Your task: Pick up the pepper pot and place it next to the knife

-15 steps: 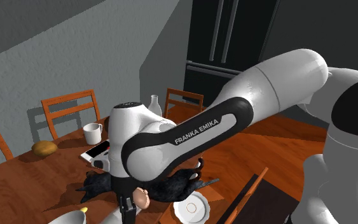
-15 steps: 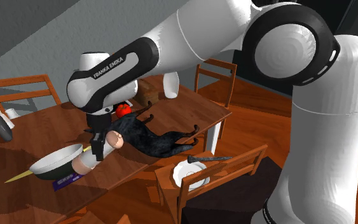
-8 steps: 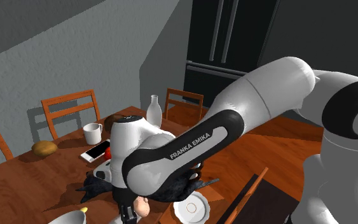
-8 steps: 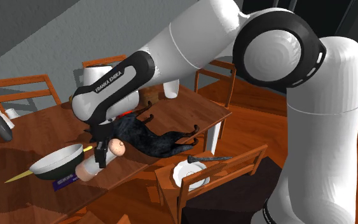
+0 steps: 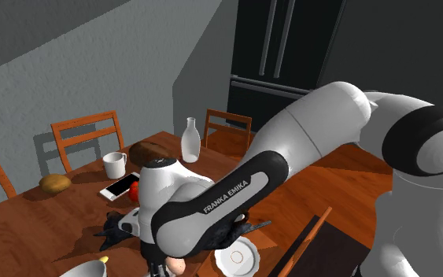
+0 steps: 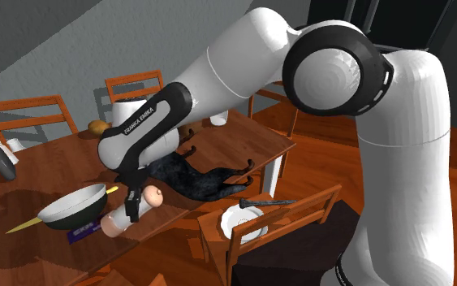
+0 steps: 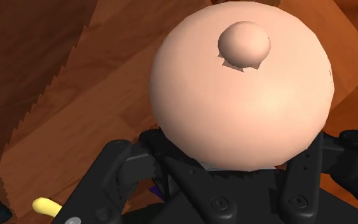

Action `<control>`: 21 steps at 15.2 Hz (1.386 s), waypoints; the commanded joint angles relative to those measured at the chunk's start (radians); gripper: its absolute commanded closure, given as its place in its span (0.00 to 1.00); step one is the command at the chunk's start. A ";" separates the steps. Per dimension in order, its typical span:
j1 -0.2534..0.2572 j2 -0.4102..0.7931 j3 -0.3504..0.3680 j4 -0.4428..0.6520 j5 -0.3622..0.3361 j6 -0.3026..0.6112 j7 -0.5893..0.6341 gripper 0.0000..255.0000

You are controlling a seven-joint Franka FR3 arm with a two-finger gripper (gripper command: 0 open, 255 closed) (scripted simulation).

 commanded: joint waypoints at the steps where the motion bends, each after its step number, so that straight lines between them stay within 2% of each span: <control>1: 0.003 0.018 0.002 -0.007 0.002 0.023 -0.004 1.00; 10: 0.004 0.038 0.002 -0.010 0.004 0.045 -0.010 1.00; 11: 0.004 0.038 0.002 -0.010 0.004 0.045 -0.010 0.00; 16: 0.004 0.038 0.002 -0.010 0.004 0.044 -0.010 0.00; 20: -0.014 -0.044 -0.004 0.007 -0.001 -0.057 -0.007 0.00; 21: -0.014 -0.044 -0.004 0.007 -0.001 -0.057 -0.007 0.00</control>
